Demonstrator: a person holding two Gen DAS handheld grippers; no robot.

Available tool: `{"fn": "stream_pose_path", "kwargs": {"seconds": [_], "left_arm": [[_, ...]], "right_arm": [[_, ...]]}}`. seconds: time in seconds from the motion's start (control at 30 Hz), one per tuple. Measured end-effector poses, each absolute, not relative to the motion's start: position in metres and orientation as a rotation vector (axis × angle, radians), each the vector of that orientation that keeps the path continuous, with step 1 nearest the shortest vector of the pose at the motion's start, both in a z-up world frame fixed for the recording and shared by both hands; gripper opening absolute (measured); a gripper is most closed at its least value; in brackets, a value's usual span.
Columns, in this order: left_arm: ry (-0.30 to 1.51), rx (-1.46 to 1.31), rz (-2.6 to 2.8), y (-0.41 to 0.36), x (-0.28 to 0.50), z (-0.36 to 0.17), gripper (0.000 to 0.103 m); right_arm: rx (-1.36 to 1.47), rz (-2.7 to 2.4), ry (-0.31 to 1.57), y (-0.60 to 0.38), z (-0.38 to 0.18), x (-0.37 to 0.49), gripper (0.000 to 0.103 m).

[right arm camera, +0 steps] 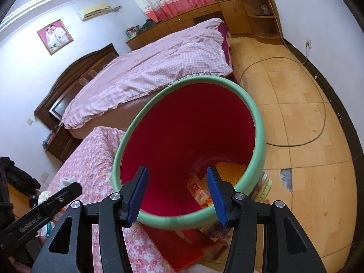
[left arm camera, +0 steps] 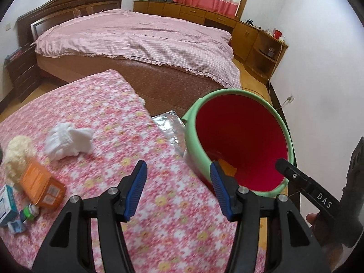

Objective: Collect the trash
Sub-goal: 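Withdraw both open tools from the bucket back toward the bed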

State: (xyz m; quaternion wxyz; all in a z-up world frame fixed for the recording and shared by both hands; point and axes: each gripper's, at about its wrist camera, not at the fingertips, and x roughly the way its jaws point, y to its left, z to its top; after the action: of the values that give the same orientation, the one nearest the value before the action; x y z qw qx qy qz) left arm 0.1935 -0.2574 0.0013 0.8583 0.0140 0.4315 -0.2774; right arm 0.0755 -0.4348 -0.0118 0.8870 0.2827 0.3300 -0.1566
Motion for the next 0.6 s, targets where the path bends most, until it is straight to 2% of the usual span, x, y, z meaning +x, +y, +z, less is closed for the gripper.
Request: {"fn": "stream_pose_path", "kwargs": {"seconds": [0.6], "left_arm": [[0.86,-0.016,-0.448,-0.162,0.172,0.014,0.057]], "right_arm": [[0.577,-0.212,0.697,-0.372,0.0,0.065,0.054]]}}
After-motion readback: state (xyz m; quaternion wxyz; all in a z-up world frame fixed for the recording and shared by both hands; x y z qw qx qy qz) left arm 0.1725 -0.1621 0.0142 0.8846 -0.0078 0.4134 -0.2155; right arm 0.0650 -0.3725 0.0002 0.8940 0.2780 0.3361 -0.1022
